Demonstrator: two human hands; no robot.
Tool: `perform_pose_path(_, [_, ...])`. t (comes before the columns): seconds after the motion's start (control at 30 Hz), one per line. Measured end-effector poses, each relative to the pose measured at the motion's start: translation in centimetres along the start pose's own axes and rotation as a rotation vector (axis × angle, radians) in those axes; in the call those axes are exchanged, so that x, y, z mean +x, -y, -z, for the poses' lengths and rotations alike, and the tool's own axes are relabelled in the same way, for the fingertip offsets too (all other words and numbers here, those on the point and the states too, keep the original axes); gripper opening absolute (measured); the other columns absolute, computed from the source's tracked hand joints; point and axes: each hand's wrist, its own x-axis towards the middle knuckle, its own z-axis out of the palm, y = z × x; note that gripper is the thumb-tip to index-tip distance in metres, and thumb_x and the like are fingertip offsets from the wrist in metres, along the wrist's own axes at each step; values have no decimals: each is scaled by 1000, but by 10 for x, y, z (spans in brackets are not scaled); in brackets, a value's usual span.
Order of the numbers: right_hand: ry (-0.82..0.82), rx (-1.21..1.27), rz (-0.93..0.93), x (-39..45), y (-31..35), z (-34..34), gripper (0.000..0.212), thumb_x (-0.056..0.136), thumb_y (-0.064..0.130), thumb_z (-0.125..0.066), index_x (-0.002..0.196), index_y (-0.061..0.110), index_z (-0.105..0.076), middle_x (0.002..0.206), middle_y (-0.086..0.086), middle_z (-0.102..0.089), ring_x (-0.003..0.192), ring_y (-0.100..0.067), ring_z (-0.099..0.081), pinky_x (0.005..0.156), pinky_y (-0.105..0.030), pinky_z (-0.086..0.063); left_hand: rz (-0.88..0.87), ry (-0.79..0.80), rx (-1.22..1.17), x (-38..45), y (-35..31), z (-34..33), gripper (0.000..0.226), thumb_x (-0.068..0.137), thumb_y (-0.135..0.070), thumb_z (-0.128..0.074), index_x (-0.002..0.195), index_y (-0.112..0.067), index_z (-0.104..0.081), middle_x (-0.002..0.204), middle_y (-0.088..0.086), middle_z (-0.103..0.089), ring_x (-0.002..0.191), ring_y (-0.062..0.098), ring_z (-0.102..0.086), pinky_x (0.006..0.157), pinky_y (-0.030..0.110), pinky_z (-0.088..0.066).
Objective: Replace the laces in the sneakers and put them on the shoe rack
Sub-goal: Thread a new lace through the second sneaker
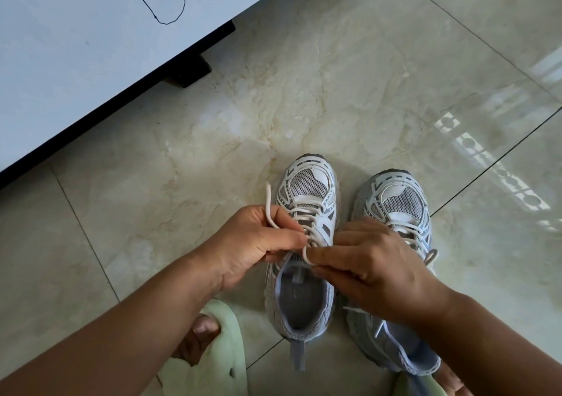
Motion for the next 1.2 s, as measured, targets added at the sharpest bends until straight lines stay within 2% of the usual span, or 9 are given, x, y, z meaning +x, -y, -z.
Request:
perform_pose_path(0.13, [-92, 304, -173, 5, 3, -3, 25, 90, 35, -53, 77, 15, -62, 68, 12, -50, 62, -3, -50, 58, -19, -40, -302, -22, 346, 2, 6, 4, 30, 70, 6, -73, 62, -22, -65, 62, -3, -61, 58, 6, -54, 56, 17, -44])
perform_pose_path(0.23, [-148, 515, -444, 10, -2, -7, 17, 88, 27, -50, 88, 16, -63, 65, 13, -58, 61, -1, -55, 57, -10, -38, -598, -59, 599, 3, 12, 4, 28, 71, 0, -72, 72, -26, -59, 65, -13, -58, 54, 2, -48, 54, 12, -39])
perform_pose_path(0.4, [-97, 644, -500, 20, -7, -12, 24, 88, 7, -61, 98, 26, -71, 78, 21, -68, 74, 5, -63, 70, -10, -44, -921, -232, 809, 11, 24, 1, 11, 76, -8, -67, 81, -12, -59, 78, -6, -57, 72, -4, -51, 69, 6, -39])
perform_pose_path(0.5, [-89, 795, -592, 21, -7, -11, 16, 83, 7, -67, 88, 21, -73, 79, 4, -72, 74, -6, -66, 71, -20, -51, -885, -306, 776, 12, 30, 4, 20, 77, -23, -68, 93, -15, -61, 80, -4, -58, 75, -9, -50, 72, 4, -38])
perform_pose_path(0.57, [-49, 806, -619, 21, -7, -9, 9, 82, 8, -68, 84, 16, -73, 72, 0, -70, 65, -6, -61, 64, -18, -49, -871, -338, 768, 11, 32, 8, 19, 76, -29, -70, 84, -12, -66, 75, -6, -60, 71, -7, -51, 70, 3, -37])
perform_pose_path(0.73, [0, 449, -573, 26, -5, -6, 10, 79, 16, -66, 70, 20, -63, 56, 9, -56, 48, 0, -48, 47, -12, -36, -851, -302, 783, 6, 33, 10, 16, 78, -23, -69, 74, -7, -67, 72, -6, -60, 69, -3, -53, 69, 5, -38])
perform_pose_path(0.87, [-15, 183, -539, 23, -10, -2, 10, 79, 16, -59, 69, 18, -56, 62, 11, -50, 53, -4, -45, 49, -14, -32, -833, -256, 865, -10, 48, 29, 21, 84, -25, -61, 72, -8, -60, 72, -10, -52, 66, -1, -47, 66, 8, -37])
perform_pose_path(1.1, [-41, 142, -522, 19, -11, -2, 10, 81, 14, -59, 72, 19, -57, 66, 11, -51, 59, -2, -47, 54, -18, -35, -754, -263, 864, -21, 55, 32, 23, 84, -33, -59, 71, -13, -61, 69, -13, -52, 63, 1, -49, 62, 11, -38])
perform_pose_path(1.2, [-90, 73, -476, 10, -9, 8, 4, 80, 18, -60, 76, 18, -60, 66, 14, -50, 60, -2, -48, 54, -21, -36, -612, -256, 822, -25, 55, 29, 30, 74, -55, -62, 91, -31, -58, 71, -15, -53, 61, 3, -52, 56, 9, -38])
